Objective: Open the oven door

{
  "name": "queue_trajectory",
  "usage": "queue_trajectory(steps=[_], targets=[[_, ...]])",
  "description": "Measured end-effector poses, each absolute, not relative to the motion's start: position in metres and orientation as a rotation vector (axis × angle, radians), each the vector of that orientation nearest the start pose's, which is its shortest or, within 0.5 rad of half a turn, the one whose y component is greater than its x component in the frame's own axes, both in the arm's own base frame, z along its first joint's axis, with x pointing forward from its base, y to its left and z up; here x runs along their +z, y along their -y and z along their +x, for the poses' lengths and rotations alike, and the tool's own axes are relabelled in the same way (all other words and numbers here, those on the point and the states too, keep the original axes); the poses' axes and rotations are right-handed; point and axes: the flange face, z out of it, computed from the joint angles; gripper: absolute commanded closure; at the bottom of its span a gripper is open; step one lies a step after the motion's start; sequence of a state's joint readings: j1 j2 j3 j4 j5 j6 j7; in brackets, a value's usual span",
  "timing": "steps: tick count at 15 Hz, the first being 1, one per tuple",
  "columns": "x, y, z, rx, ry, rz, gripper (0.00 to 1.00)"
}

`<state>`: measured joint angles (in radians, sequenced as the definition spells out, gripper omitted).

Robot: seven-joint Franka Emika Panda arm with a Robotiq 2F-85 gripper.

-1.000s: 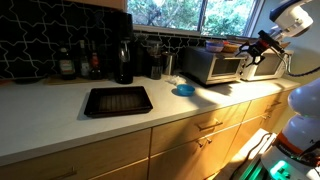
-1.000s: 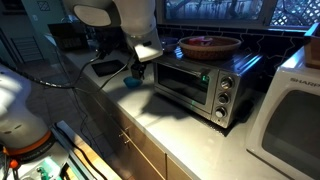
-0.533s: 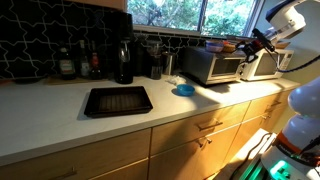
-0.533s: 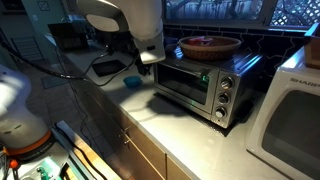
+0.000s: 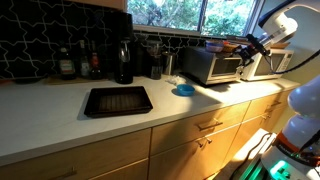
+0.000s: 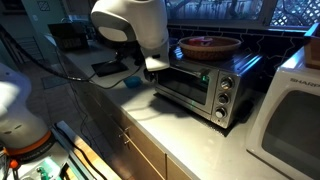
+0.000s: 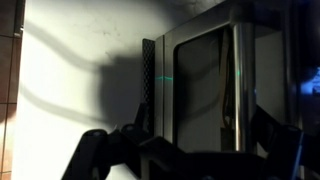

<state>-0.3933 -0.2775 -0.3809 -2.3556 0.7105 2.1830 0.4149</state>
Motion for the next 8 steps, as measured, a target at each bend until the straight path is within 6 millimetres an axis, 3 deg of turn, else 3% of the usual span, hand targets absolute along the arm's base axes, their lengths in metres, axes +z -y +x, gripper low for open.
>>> queue_trajectory(steps=[8], targets=[[0.434, 0.342, 0.333, -0.243, -1.831, -1.846, 0.0]])
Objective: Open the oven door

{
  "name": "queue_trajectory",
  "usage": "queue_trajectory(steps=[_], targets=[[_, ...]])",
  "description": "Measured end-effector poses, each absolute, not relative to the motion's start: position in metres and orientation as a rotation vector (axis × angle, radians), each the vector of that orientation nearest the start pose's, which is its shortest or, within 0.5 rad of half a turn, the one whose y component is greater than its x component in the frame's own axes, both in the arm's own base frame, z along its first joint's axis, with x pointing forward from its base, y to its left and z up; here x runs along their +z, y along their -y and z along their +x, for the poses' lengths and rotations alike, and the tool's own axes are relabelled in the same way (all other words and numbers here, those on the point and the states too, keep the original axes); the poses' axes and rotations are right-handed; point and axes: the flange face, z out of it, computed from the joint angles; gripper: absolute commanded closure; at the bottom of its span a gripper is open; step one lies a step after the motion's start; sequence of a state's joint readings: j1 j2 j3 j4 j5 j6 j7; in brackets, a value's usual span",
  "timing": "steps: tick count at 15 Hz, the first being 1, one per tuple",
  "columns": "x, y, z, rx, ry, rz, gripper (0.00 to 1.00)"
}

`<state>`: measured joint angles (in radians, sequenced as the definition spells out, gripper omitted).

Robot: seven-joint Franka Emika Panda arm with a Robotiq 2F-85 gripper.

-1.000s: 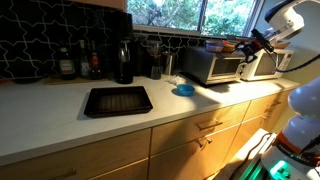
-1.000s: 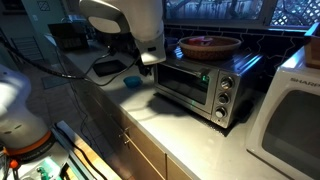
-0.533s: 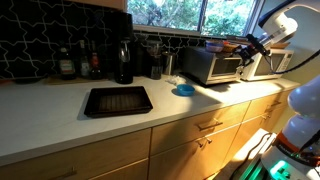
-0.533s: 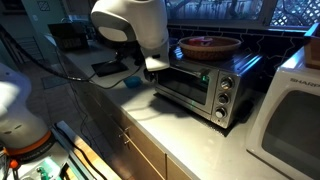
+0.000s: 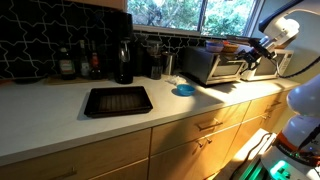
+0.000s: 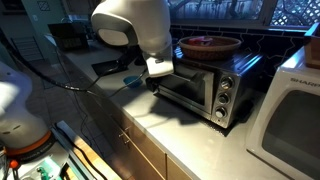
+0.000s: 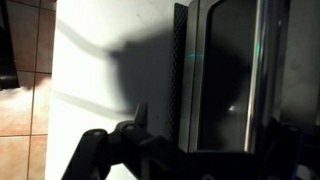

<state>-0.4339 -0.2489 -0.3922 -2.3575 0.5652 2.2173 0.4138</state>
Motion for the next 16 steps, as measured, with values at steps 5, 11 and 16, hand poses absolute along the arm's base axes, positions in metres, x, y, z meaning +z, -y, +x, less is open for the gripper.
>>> queue_trajectory(steps=[5, 11, 16], targets=[[0.428, 0.351, 0.32, -0.242, -1.811, -1.83, 0.0], [0.398, 0.36, 0.285, -0.241, -1.678, -1.724, 0.0], [0.361, 0.365, 0.252, -0.242, -1.564, -1.63, 0.0]])
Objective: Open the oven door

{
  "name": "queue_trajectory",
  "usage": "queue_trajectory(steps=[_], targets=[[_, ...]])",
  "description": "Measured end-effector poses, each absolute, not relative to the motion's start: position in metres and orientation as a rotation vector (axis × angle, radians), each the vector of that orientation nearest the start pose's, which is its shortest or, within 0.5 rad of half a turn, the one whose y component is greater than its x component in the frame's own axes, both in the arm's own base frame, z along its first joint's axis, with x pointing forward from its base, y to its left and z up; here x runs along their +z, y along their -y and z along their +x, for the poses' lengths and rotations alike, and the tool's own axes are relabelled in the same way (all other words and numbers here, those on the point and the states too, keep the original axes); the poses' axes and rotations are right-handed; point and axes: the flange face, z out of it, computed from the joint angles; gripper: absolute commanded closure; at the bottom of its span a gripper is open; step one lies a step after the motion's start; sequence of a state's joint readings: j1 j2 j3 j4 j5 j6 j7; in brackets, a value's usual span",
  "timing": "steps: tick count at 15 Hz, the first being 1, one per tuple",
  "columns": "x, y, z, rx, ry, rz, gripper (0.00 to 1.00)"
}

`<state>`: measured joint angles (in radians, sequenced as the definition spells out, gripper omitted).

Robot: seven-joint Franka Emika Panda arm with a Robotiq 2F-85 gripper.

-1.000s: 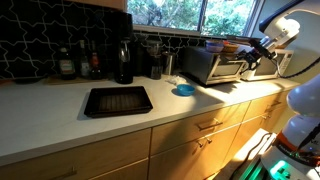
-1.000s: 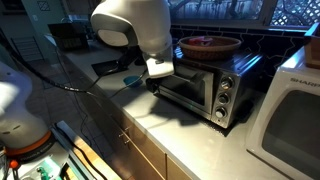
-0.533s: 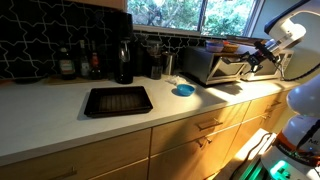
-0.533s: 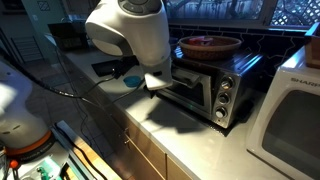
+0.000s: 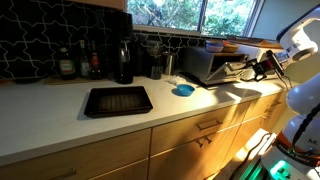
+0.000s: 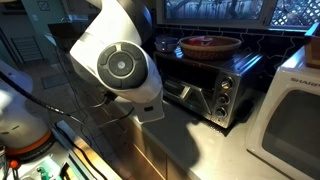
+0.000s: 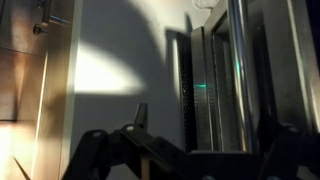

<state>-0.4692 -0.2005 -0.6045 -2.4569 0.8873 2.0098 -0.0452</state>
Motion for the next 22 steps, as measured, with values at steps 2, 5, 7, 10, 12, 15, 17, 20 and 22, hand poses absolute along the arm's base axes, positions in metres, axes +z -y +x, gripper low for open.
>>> queue_trajectory(steps=[2, 5, 7, 10, 12, 15, 17, 20, 22], targets=[[0.35, 0.367, 0.243, -0.247, -1.534, -1.605, 0.0], [0.338, 0.376, 0.227, -0.27, -1.527, -1.591, 0.0], [0.334, 0.381, 0.218, -0.292, -1.527, -1.595, 0.0], [0.335, 0.388, 0.209, -0.333, -1.516, -1.609, 0.0], [0.34, 0.39, 0.206, -0.363, -1.503, -1.624, 0.0], [0.352, 0.392, 0.201, -0.419, -1.484, -1.647, 0.0], [0.362, 0.393, 0.197, -0.459, -1.467, -1.655, 0.0], [0.377, 0.393, 0.19, -0.503, -1.444, -1.668, 0.0], [0.385, 0.391, 0.186, -0.526, -1.428, -1.676, 0.0]])
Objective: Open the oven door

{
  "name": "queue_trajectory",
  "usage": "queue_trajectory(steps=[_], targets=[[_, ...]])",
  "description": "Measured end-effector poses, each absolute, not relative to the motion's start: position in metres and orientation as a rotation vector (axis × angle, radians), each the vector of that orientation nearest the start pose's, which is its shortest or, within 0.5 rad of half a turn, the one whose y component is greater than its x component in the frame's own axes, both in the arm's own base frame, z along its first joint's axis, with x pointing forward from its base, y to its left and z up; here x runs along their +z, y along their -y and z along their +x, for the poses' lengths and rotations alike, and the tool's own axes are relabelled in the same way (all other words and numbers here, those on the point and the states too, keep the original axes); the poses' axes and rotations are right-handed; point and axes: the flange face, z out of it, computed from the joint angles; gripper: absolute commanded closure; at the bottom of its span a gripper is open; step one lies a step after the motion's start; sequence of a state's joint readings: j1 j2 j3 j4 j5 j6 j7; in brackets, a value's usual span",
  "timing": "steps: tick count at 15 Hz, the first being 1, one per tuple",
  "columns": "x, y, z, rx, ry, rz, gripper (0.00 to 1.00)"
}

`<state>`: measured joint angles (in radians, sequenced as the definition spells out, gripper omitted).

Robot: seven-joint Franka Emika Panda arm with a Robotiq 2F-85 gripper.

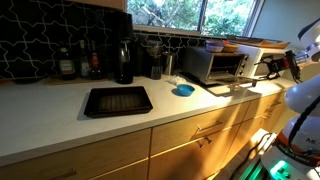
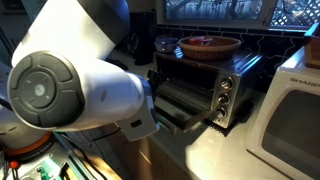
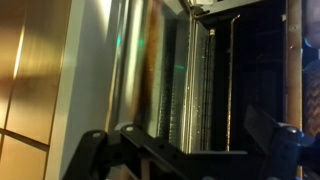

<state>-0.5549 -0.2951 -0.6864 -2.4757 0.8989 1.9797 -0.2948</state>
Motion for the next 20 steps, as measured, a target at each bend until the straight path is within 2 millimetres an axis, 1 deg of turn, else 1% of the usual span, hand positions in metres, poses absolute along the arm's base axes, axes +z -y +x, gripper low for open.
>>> queue_trajectory(steps=[3, 5, 7, 9, 11, 15, 18, 20], targets=[[0.393, 0.385, 0.184, -0.544, -1.401, -1.699, 0.0], [0.401, 0.381, 0.185, -0.576, -1.378, -1.754, 0.0], [0.412, 0.375, 0.189, -0.599, -1.345, -1.876, 0.0], [0.43, 0.364, 0.199, -0.633, -1.301, -2.005, 0.0], [0.452, 0.35, 0.211, -0.682, -1.253, -2.134, 0.0], [0.498, 0.315, 0.233, -0.8, -1.144, -2.393, 0.0], [0.527, 0.287, 0.241, -0.865, -1.03, -2.56, 0.0], [0.543, 0.269, 0.242, -0.892, -0.972, -2.654, 0.0]])
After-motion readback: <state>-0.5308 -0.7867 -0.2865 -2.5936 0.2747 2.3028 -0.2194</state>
